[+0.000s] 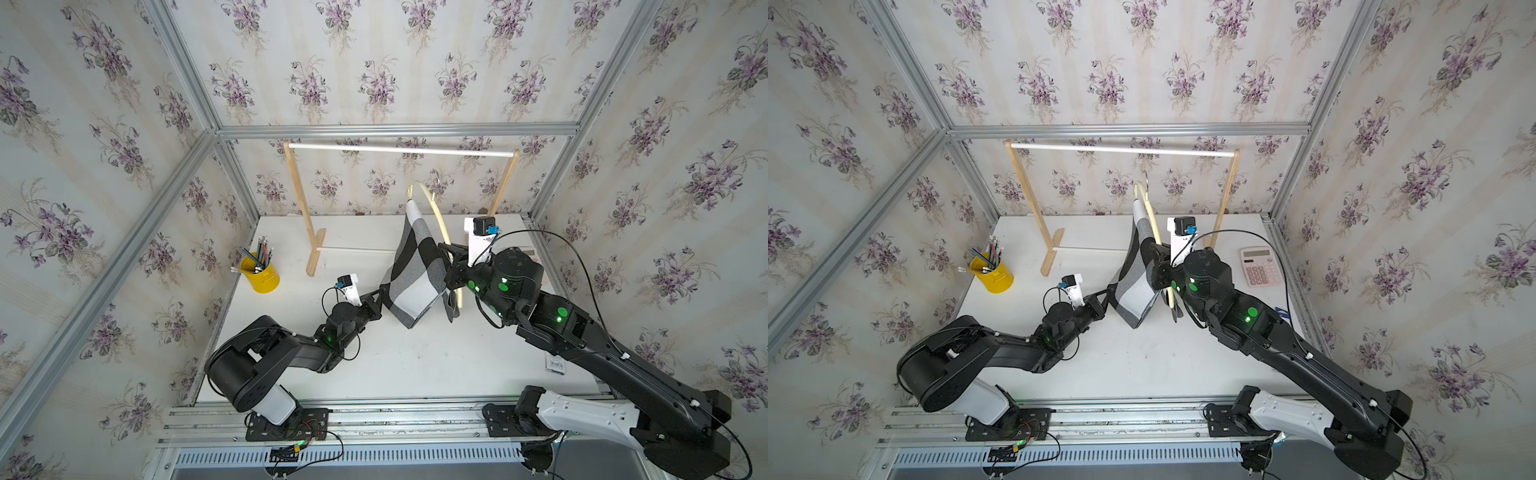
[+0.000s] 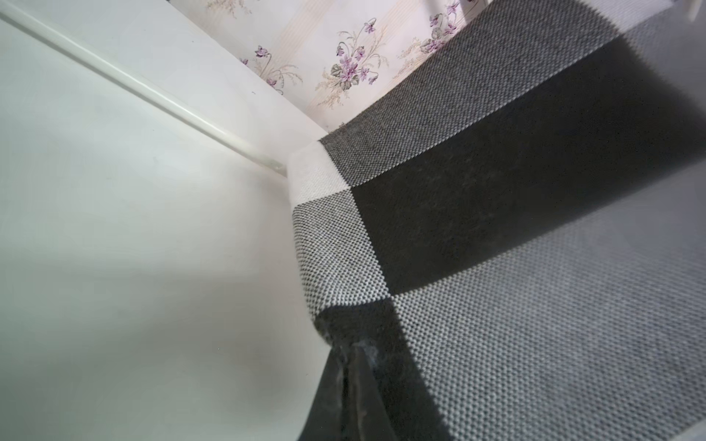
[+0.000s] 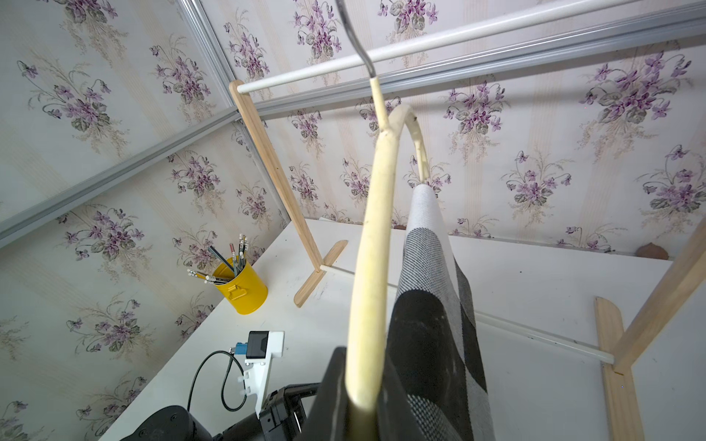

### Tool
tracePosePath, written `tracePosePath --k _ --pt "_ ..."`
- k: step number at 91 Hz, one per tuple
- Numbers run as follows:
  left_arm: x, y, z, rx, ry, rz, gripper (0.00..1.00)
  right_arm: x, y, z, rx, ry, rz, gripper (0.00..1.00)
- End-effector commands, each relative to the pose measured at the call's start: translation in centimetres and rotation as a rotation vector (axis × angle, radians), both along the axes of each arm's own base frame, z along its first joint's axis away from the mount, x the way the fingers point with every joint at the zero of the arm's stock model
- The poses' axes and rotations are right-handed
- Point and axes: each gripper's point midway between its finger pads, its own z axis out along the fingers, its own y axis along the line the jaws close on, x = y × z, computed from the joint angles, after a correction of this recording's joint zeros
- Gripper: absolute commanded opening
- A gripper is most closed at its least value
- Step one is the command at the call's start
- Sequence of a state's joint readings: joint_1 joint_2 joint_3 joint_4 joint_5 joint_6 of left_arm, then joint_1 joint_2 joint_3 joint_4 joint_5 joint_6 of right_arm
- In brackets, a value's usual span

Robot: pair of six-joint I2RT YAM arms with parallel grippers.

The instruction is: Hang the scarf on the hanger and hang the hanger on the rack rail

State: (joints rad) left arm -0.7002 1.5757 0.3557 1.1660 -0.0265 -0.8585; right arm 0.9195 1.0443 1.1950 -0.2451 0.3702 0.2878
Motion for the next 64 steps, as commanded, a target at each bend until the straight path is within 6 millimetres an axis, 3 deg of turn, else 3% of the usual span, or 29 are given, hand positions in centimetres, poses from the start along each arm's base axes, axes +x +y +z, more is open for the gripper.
tracePosePath --k 1,11,23,28,42,64 --pt "0.1 -1.0 3.5 -0.072 -0.087 -0.044 0.00 0.2 0.4 2.1 0.075 -0.065 0.006 0.00" --pt "-0.2 -0.9 5.7 -0.051 -0.129 -0.050 0.12 0.3 0.7 0.6 0.076 -0.045 0.010 0.00" --pt "-1.1 -0.3 9.4 -0.032 -0.195 -0.051 0.18 0.5 0.9 -0.7 0.081 -0.026 0.010 0.00" --pt "-1.6 -0.1 10.4 -0.018 -0.219 -0.054 0.26 0.5 1.0 -1.1 0.085 -0.021 0.011 0.00" --pt "-2.5 0.0 11.1 0.025 -0.200 -0.075 0.43 0.6 1.3 -1.6 0.097 -0.016 0.015 0.00" --pt "-2.6 0.4 11.5 0.113 -0.204 -0.060 0.47 0.5 1.8 -1.3 0.119 -0.019 0.034 0.00"
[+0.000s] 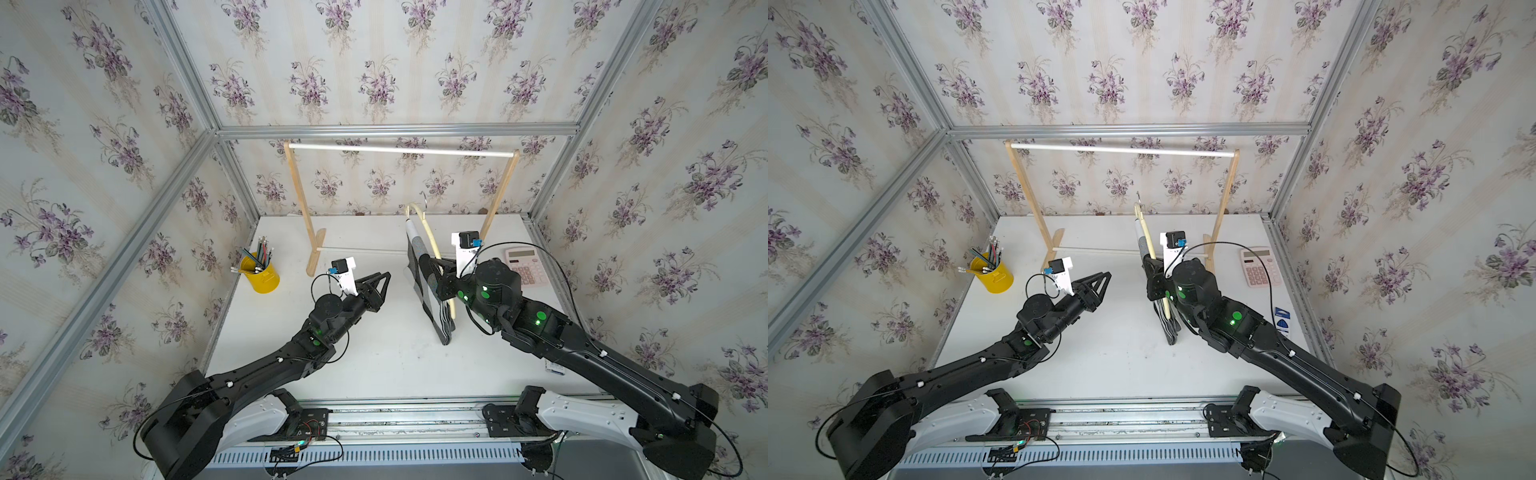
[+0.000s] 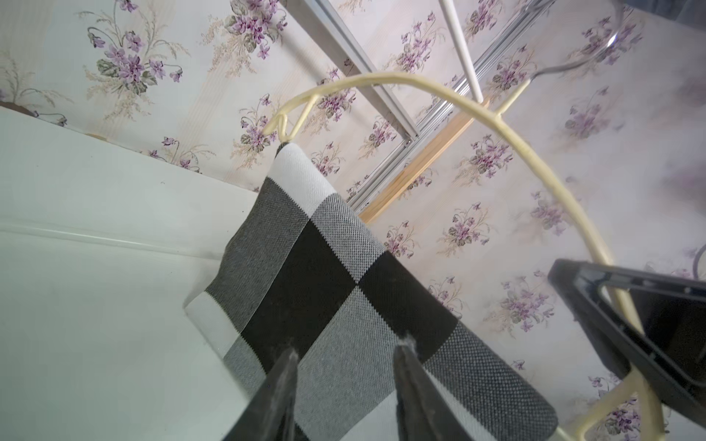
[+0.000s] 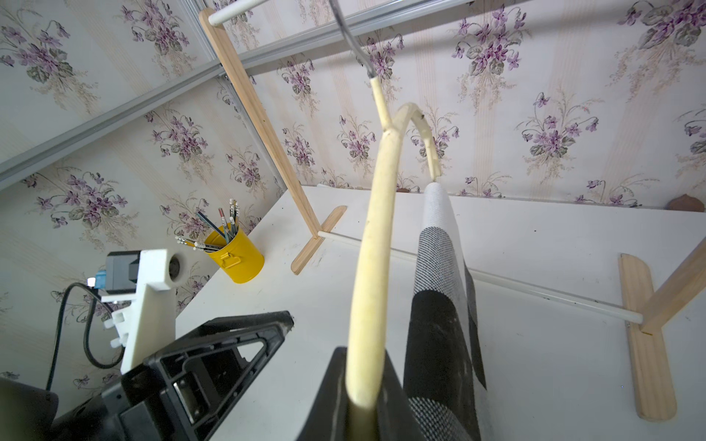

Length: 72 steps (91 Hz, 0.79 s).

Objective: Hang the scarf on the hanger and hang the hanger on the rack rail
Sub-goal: Hang the scarf on the hanger, then place the hanger at the clothesline.

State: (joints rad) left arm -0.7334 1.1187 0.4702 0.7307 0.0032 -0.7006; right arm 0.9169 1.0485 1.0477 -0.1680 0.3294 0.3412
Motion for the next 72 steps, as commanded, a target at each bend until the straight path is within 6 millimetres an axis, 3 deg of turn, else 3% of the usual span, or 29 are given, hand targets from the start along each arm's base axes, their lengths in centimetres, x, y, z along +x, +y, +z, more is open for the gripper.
tracePosePath --k 1,17,41,72 --pt "0.4 0.3 -0.1 0.087 -0.004 0.023 0.47 0.3 0.5 4.1 0.130 -0.098 0.004 0.00" --pt "0.9 0.0 1.4 0.171 -0.022 0.028 0.51 -0.1 0.7 4.9 0.125 -0.110 0.032 0.00" --pt "1.4 0.5 1.4 0.316 0.031 0.047 0.50 0.4 0.7 5.8 0.084 -0.141 0.012 0.00" --pt "0.9 2.0 1.5 0.400 0.028 0.085 0.50 4.0 2.1 8.3 0.035 -0.217 -0.082 0.00"
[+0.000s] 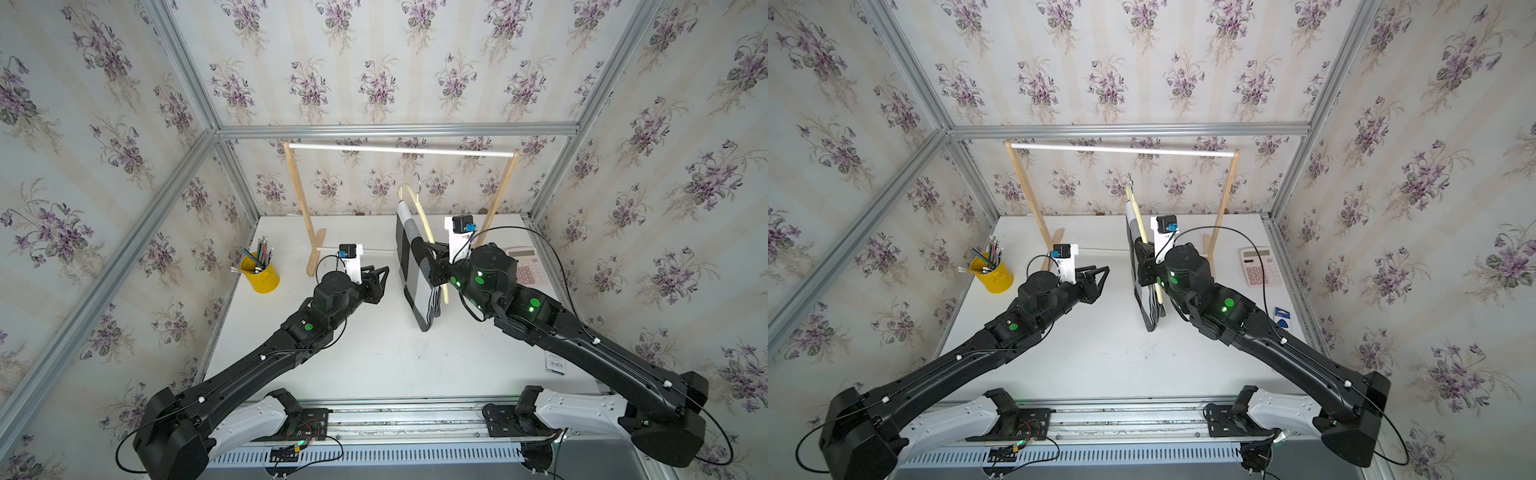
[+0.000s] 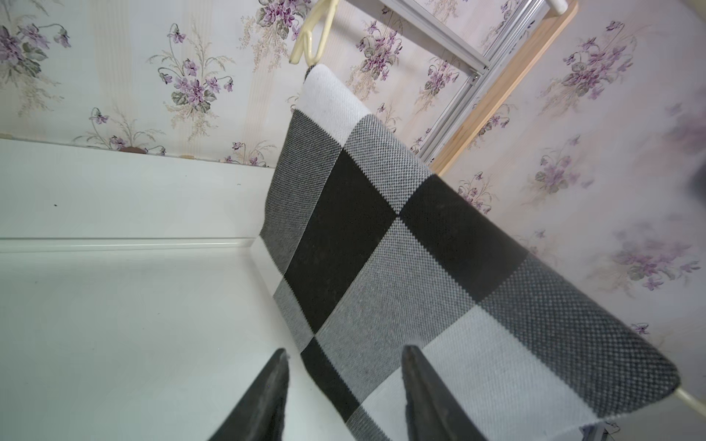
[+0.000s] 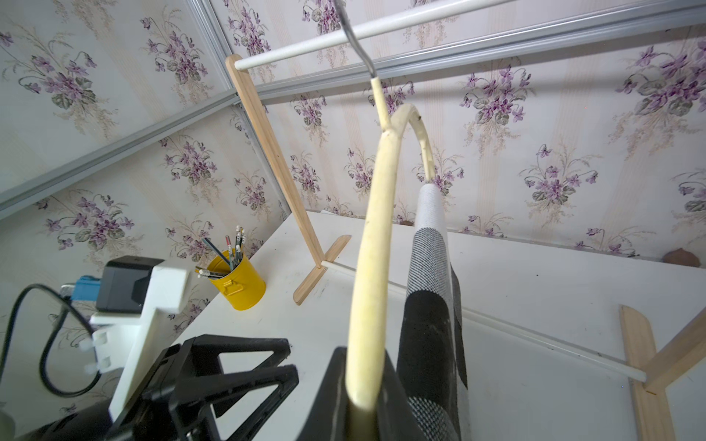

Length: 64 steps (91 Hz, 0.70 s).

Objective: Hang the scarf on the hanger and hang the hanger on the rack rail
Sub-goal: Place the hanger at the clothesline.

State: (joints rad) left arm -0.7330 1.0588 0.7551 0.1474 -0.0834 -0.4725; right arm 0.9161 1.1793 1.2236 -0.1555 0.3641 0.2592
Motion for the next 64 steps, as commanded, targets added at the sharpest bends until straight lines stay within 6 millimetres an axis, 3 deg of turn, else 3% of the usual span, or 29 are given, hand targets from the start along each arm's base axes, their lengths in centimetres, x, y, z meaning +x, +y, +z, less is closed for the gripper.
tracePosePath --k 1,22,51,64 --pt "0.1 0.9 -0.5 0.064 0.004 0.030 0.50 2.1 0.2 4.4 0.063 -0.135 -0.068 0.00" --pt "0.6 3.0 -1.6 0.173 0.035 0.129 0.50 7.0 1.7 4.3 0.042 -0.114 -0.094 0.00" --pt "1.1 4.3 -2.3 0.257 0.031 0.189 0.50 13.7 1.0 3.2 0.050 -0.072 -0.144 0.00" --pt "1.5 4.3 -2.7 0.278 0.027 0.199 0.50 15.9 0.7 1.7 0.046 -0.044 -0.154 0.00"
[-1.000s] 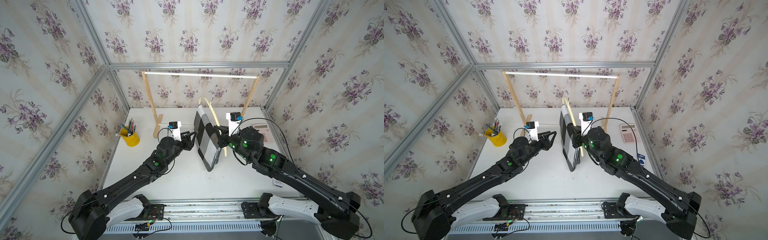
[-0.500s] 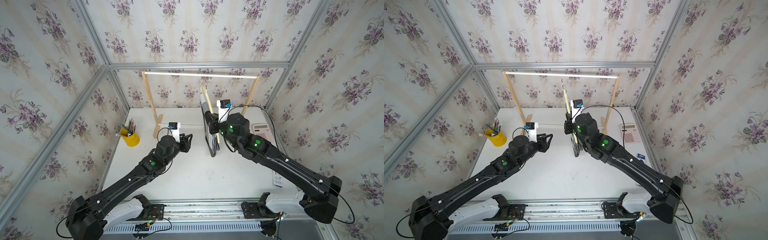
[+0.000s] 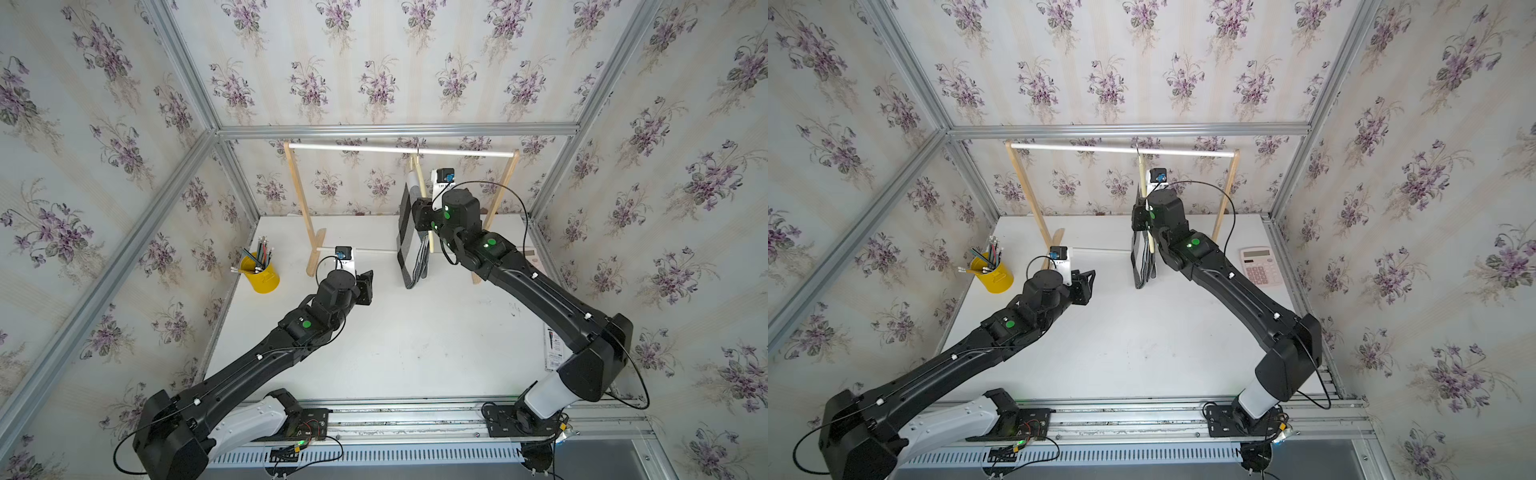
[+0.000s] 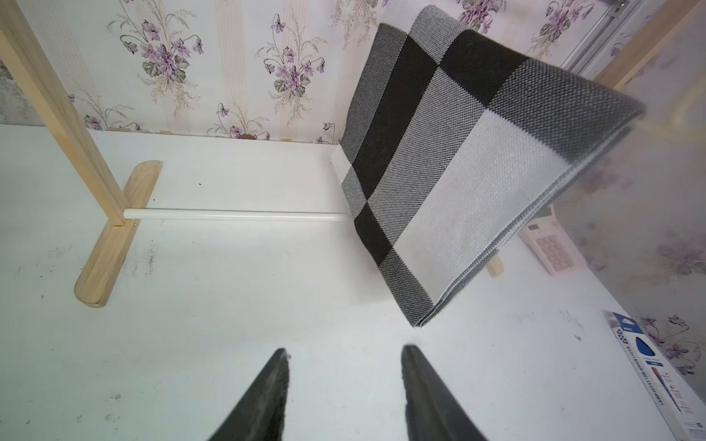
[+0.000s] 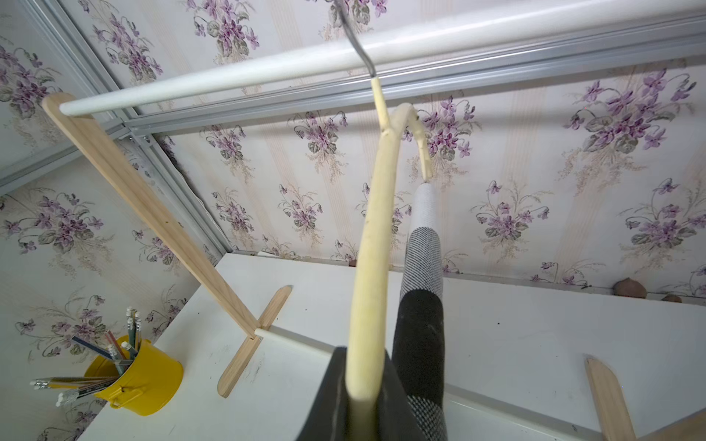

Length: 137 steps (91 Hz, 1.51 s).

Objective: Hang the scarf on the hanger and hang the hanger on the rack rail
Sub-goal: Place the hanger at the clothesline, then reset both arms

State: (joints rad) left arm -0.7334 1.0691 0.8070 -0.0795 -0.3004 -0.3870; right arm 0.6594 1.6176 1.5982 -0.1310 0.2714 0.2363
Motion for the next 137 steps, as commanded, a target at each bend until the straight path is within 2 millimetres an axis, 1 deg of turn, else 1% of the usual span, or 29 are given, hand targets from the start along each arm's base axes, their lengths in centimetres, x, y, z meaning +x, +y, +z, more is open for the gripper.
tracePosePath --k 1,17,26,46,65,69,75,80,85,88,91,101,104,111,113,120,126,131,137 --pt "0.5 0.4 0.1 0.036 -0.022 0.020 0.50 1.5 0.3 2.1 0.073 -0.079 0.007 0.00" --pt "0.9 0.4 -0.4 0.063 -0.023 0.031 0.50 3.1 0.2 -0.6 0.063 -0.036 -0.001 0.00" --pt "1.0 0.4 -0.5 0.070 -0.030 0.036 0.50 3.5 0.3 -2.0 0.064 -0.018 0.000 0.00" --pt "0.9 0.7 -0.2 0.067 -0.047 0.038 0.50 3.1 0.6 -4.4 0.083 0.017 0.018 0.00" --pt "0.7 0.9 -0.1 0.060 -0.053 0.039 0.50 2.3 0.5 -6.0 0.105 0.039 0.036 0.00" --pt "0.7 0.9 -0.2 0.063 -0.053 0.040 0.50 2.1 0.5 -6.5 0.105 0.047 0.042 0.14" --pt "0.8 0.9 -0.3 0.069 -0.052 0.041 0.50 1.8 0.6 -7.3 0.104 0.060 0.055 0.48" --pt "0.9 1.0 -0.5 0.076 -0.053 0.047 0.50 1.5 0.7 -8.0 0.100 0.073 0.067 0.70" --pt "0.9 1.2 -0.5 0.083 -0.059 0.054 0.50 1.2 0.8 -8.9 0.095 0.089 0.078 0.89" --pt "0.9 1.3 -0.6 0.088 -0.062 0.062 0.50 1.0 0.7 -9.4 0.091 0.098 0.079 0.98" --pt "1.0 1.5 -0.6 0.092 -0.068 0.073 0.50 0.8 0.6 -9.9 0.088 0.105 0.081 1.00" --pt "1.0 2.3 -0.4 0.107 -0.097 0.102 0.50 -0.1 -0.1 -11.5 0.071 0.123 0.081 1.00" --pt "1.0 2.6 -0.3 0.115 -0.104 0.111 0.50 -0.4 -0.2 -11.7 0.069 0.124 0.082 1.00" --pt "1.0 3.2 -0.1 0.143 -0.118 0.131 0.50 -1.4 -0.9 -12.8 0.059 0.136 0.081 1.00" --pt "1.0 3.3 -0.1 0.151 -0.123 0.134 0.50 -1.8 -1.2 -12.6 0.060 0.132 0.079 1.00" --pt "1.0 4.0 0.3 0.184 -0.142 0.153 0.50 -3.1 -2.3 -13.3 0.049 0.131 0.073 1.00" --pt "0.9 4.7 0.8 0.215 -0.174 0.175 0.50 -4.5 -3.7 -14.0 0.031 0.126 0.053 1.00" --pt "0.9 5.6 1.4 0.249 -0.213 0.205 0.50 -5.6 -5.4 -14.7 0.009 0.119 0.012 1.00" --pt "1.0 6.5 2.2 0.297 -0.278 0.236 0.50 -6.8 -8.1 -16.0 -0.037 0.103 -0.063 1.00"
